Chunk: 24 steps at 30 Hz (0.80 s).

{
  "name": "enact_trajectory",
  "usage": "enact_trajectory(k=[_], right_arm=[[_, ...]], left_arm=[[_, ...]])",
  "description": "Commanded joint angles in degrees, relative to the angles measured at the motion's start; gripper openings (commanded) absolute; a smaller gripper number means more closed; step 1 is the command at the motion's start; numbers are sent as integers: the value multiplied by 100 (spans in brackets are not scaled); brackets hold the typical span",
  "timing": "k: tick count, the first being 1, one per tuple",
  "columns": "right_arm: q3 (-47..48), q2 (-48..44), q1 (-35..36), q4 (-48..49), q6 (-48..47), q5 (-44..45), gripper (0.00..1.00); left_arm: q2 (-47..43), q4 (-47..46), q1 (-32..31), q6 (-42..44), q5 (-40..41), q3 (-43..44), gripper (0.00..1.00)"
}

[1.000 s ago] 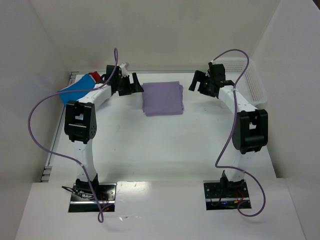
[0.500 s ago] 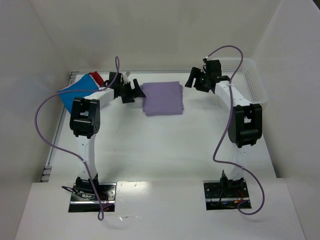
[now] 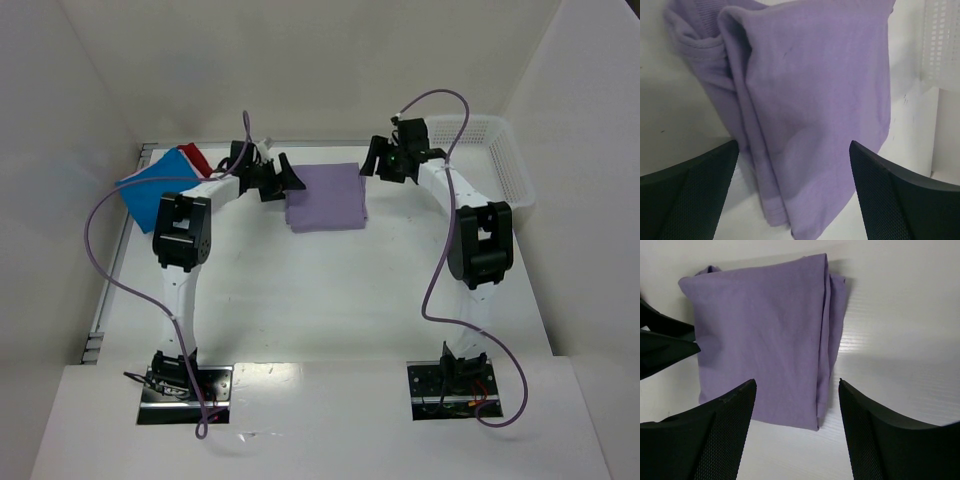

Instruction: Fold and stack the t-shirts

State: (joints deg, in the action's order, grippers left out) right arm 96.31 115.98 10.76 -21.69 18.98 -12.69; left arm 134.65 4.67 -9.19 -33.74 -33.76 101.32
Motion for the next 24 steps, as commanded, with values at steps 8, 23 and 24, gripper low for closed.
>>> enact_trajectory(k=[8, 23, 24], right_arm=[[494, 293, 233, -46, -53, -41, 72], [239, -102, 286, -46, -53, 179, 73], [178, -102, 286, -46, -53, 179, 76]], left_arm=[[422, 193, -180, -563, 53, -68, 99], [-377, 51, -285, -1865, 1556, -1008, 99], [-430, 52, -285, -1926, 1626, -1131, 99]])
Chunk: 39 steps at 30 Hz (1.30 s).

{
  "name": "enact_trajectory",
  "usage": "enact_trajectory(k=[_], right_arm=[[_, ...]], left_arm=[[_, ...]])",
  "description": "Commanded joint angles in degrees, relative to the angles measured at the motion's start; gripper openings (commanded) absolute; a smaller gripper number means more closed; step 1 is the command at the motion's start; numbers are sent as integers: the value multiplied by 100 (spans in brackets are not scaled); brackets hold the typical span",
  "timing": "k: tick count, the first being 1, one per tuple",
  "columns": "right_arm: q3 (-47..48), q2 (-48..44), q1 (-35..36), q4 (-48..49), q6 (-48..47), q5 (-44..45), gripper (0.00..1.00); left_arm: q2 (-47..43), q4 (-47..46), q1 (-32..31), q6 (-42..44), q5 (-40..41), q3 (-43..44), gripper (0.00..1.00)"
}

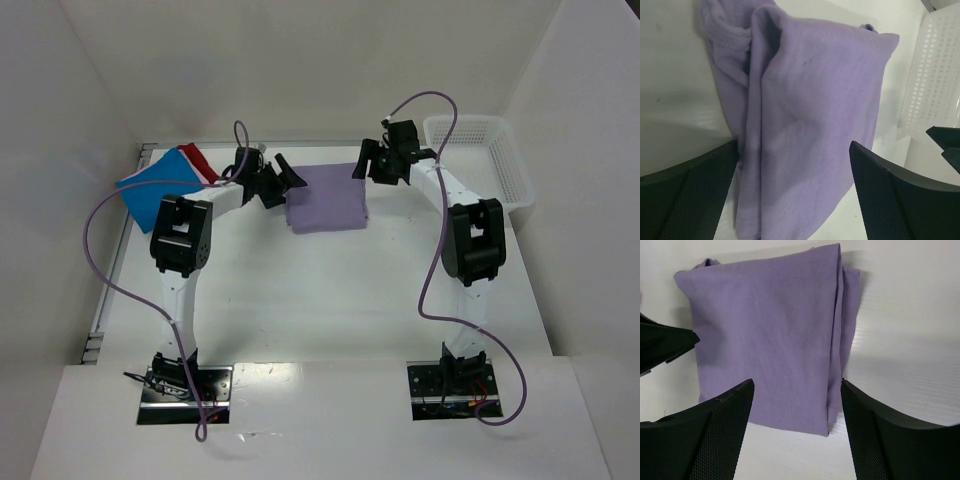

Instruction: Fold and stack the t-shirts

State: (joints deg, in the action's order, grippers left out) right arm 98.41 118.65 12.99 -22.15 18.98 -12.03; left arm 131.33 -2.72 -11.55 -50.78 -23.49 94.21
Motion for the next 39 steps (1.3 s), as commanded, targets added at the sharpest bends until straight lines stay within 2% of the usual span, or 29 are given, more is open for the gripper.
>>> enact_trajectory(k=[1, 5, 8, 28, 32, 33, 36, 37, 39], right_arm=[[-32, -369, 63, 0, -105, 113, 76], [-164, -483, 63, 53, -105, 166, 76], [-217, -483, 63, 53, -105, 166, 76], [-217, -589, 63, 1, -158, 113, 77], [-217, -589, 63, 0, -158, 113, 77], [-217, -589, 63, 0, -158, 113, 77], [-217, -589, 63, 0, -158, 166, 77], [-269, -641, 63, 0, -158, 166, 77], [-270, -641, 63, 0, -158, 166, 77]], left_arm=[[-151, 791, -49, -221, 669, -508, 99], [-309, 791, 4, -274, 784, -842, 99], [-476, 449, 57, -327, 784, -1176, 99], [148, 88, -313, -503, 819, -852, 98], [148, 88, -313, -503, 819, -799, 89], [148, 88, -313, -564, 819, -799, 78], [148, 88, -313, -564, 871, -799, 60], [148, 88, -313, -564, 872, -799, 48], [200, 148, -313, -564, 872, -747, 38]])
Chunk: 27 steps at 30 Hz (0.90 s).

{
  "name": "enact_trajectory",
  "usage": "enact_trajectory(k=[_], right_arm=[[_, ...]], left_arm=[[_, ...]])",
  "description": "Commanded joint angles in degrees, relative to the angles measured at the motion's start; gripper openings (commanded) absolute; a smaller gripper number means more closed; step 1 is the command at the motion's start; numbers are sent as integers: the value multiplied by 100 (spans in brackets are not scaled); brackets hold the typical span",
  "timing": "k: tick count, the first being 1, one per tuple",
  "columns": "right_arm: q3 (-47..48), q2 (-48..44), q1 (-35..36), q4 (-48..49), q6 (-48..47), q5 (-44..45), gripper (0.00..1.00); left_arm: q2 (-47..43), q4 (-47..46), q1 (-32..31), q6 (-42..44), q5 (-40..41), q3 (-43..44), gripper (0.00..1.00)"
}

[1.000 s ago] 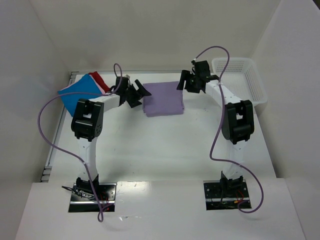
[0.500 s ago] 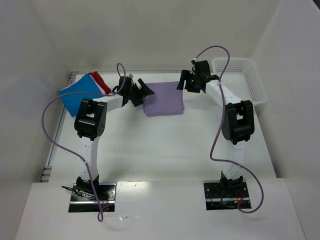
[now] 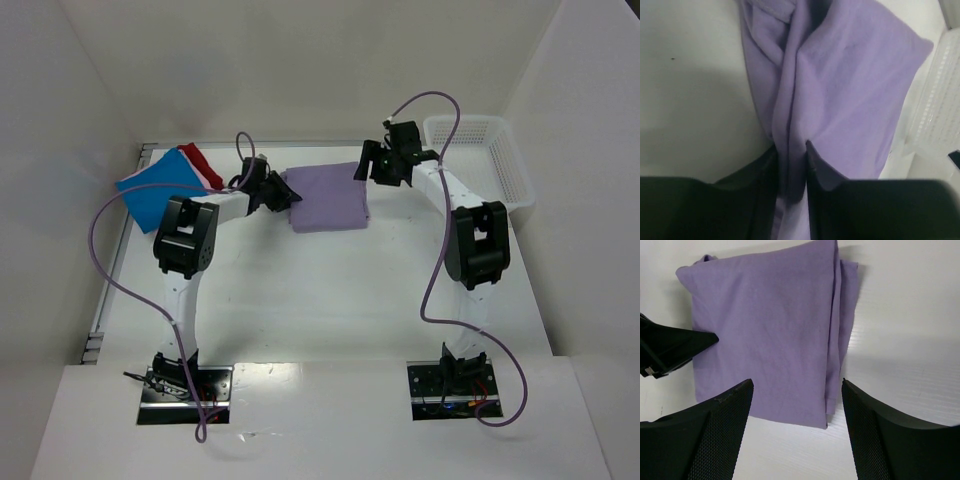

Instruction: Fold and stack the t-shirts

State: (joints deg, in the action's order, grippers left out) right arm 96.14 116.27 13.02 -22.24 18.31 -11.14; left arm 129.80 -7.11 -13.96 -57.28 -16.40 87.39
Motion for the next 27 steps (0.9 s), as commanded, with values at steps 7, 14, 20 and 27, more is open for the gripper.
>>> enact_trajectory(k=[7, 14, 20, 27], right_arm=[[-95, -517, 61, 9, -90, 129, 77], [-95, -737, 61, -44, -90, 129, 77], [-148, -904, 8, -44, -90, 129, 77], [-271, -1018, 8, 9, -38, 129, 77]], left_arm=[[328, 773, -72, 251, 164, 129, 0], [-402, 1414, -3, 1094, 603, 699, 0], [-333, 2117, 182, 1789, 1095, 1594, 0], [-332, 2276, 411, 2168, 1148, 1956, 0]])
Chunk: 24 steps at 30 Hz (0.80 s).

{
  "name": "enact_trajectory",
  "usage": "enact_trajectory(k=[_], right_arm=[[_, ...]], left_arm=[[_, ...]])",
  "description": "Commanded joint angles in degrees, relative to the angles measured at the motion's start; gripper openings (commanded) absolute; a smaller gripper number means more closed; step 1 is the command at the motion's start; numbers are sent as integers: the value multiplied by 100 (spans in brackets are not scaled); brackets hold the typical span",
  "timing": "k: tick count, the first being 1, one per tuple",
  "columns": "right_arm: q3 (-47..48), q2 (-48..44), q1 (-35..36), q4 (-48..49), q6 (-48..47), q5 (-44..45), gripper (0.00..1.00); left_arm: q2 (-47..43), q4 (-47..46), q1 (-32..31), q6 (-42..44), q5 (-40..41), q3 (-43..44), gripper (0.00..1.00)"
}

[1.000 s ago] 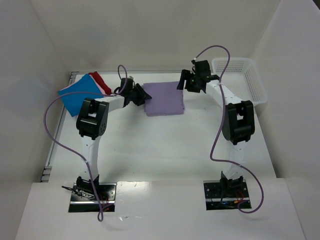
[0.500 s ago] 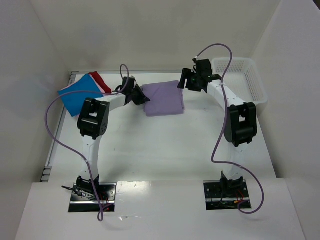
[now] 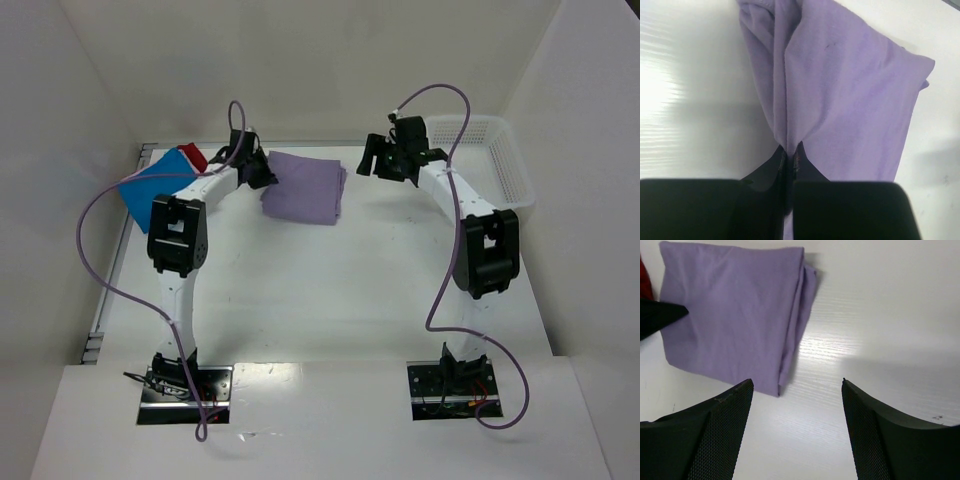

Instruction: Fold and stack the t-shirts

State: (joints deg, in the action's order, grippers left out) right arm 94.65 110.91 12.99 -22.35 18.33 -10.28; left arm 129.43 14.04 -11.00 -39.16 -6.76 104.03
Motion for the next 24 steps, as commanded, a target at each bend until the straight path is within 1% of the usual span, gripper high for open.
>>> enact_trajectory(k=[1, 4, 9, 11, 15, 18, 24], right_arm=[[-175, -483, 10, 20, -40, 44, 77], [-227, -544, 10, 73, 12, 44, 77], [-228, -597, 10, 73, 13, 44, 77], [-289, -659, 10, 134, 66, 44, 77], [-342, -711, 10, 187, 118, 44, 77], [-395, -764, 10, 187, 118, 44, 77], [-448, -817, 10, 187, 118, 44, 77]], left_arm=[[-347, 160, 116, 443, 184, 346, 0], [-348, 160, 230, 558, 36, 521, 0], [-234, 327, 397, 786, 96, 1101, 0], [-181, 397, 502, 856, 166, 1444, 0], [56, 897, 626, 910, 342, 2156, 0], [56, 960, 775, 910, 342, 2323, 0], [-5, 1013, 1144, 910, 326, 2376, 0]])
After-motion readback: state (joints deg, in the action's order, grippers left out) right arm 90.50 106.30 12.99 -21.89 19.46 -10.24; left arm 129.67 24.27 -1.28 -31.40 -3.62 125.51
